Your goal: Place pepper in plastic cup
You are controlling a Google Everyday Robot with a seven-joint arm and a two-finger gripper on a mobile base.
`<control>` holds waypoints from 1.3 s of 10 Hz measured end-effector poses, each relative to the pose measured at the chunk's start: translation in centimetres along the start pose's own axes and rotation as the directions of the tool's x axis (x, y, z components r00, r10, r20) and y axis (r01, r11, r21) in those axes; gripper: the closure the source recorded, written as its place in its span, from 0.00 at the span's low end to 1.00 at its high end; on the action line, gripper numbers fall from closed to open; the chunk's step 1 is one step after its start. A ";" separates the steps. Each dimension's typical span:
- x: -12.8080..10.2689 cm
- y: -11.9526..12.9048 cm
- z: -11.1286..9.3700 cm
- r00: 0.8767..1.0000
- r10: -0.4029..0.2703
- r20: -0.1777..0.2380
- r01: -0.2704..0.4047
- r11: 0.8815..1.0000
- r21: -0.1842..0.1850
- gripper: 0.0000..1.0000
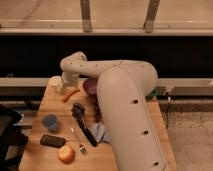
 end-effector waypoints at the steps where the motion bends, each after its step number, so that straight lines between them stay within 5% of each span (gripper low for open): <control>1: 0.3 0.2 0.6 1.000 0.009 -0.010 -0.009 1.000 -0.009 0.30; 6: 1.2 0.7 3.6 0.998 0.036 -0.055 -0.039 0.998 -0.052 0.30; 10: 0.8 -0.9 5.0 0.995 0.030 -0.099 -0.030 1.000 0.001 0.30; 13: 0.3 -0.5 6.8 0.991 0.016 -0.133 -0.016 1.000 0.000 0.30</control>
